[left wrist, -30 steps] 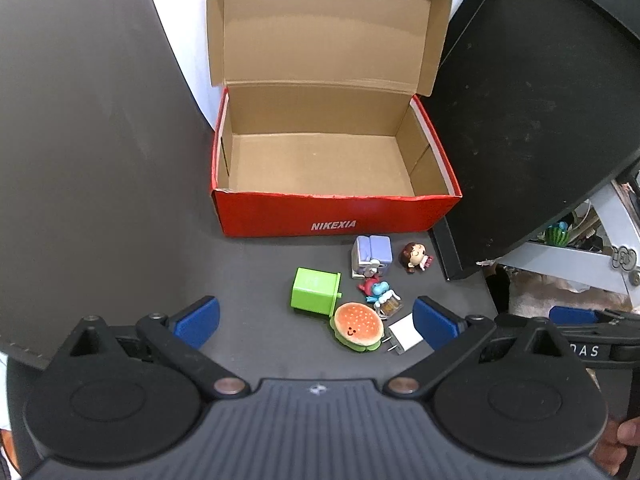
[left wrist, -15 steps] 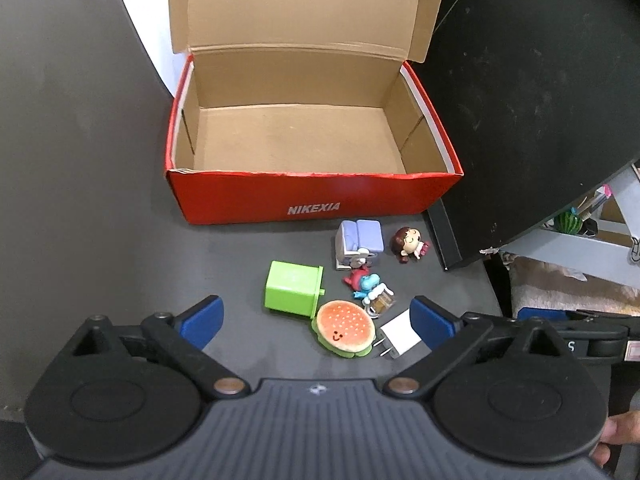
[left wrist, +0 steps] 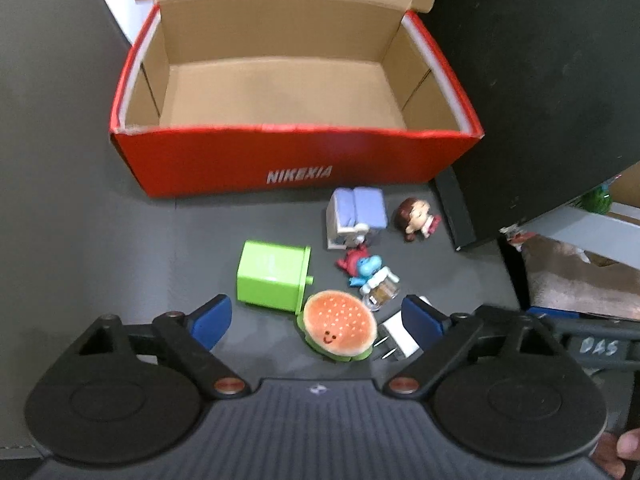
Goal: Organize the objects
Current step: 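Lower the left tool onto the hamburger plush while the right tool approaches the white charger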
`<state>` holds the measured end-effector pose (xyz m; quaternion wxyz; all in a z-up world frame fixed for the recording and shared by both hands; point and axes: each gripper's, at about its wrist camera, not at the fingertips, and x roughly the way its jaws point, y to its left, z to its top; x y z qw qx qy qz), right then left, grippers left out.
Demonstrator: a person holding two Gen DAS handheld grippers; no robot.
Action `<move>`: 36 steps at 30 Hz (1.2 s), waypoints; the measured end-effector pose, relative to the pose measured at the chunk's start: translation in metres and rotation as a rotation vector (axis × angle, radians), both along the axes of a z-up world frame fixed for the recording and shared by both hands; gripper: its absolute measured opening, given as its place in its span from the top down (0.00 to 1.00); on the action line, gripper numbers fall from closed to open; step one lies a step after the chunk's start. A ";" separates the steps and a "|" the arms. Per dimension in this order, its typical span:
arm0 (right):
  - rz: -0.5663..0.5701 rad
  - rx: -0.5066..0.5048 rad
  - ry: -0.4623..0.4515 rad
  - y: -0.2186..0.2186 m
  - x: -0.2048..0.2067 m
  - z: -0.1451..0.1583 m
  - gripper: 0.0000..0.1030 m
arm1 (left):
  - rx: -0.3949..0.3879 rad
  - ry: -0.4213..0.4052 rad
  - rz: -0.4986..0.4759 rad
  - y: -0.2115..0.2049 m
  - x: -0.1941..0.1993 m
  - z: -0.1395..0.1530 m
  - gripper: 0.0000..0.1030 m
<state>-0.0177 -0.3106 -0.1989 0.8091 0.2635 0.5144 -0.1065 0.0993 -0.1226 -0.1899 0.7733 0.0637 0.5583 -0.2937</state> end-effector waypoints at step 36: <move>-0.078 0.118 0.062 -0.010 0.006 -0.030 0.01 | 0.209 -0.022 -0.879 -0.027 0.015 -0.067 0.15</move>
